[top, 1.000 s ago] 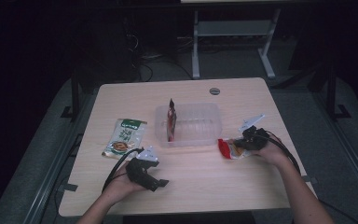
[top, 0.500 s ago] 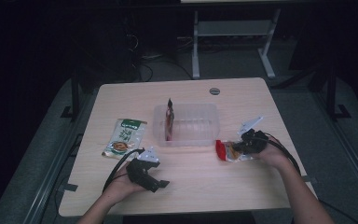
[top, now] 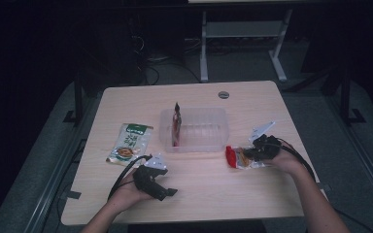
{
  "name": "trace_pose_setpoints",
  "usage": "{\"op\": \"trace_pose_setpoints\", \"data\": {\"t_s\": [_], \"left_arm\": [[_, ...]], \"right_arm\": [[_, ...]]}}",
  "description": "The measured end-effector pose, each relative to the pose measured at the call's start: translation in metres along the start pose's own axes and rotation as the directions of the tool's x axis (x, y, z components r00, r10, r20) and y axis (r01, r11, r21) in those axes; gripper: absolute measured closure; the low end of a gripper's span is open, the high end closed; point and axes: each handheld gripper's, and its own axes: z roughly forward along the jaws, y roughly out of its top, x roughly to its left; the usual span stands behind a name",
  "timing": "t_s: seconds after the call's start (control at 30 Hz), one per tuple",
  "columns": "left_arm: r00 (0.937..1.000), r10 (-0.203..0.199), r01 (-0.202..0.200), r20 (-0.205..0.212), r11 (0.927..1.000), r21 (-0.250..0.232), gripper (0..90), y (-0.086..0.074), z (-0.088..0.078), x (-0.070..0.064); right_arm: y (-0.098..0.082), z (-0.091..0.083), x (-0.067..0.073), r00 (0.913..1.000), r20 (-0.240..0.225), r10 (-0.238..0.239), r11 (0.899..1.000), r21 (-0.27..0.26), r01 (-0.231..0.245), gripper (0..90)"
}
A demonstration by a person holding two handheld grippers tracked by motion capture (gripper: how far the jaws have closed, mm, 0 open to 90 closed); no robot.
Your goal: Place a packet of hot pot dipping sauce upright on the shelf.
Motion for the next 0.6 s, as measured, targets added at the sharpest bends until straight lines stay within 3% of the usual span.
{"op": "trace_pose_setpoints", "data": {"t_s": [0.17, 0.27, 0.6], "left_arm": [[1.0, 0.004, -0.004, 0.006, 1.0, 0.0, 14.3, 0.001, 0.0, -0.001], [0.9999, 0.006, -0.006, 0.009, 1.0, 0.002, 14.3, 0.001, 0.001, -0.002], [0.9999, 0.013, -0.013, 0.008, 0.9999, -0.002, 14.3, 0.001, -0.001, -0.001]], "right_arm": [[0.002, 0.002, 0.005, 0.9979, -0.04, -0.051, 0.999, -0.019, 0.05, 90.0], [0.006, 0.006, 0.011, 0.9914, -0.075, -0.107, 0.994, -0.028, 0.106, 90.0], [0.032, 0.022, 0.042, 0.9698, -0.159, -0.185, 0.983, -0.05, 0.179, 90.0]]}}
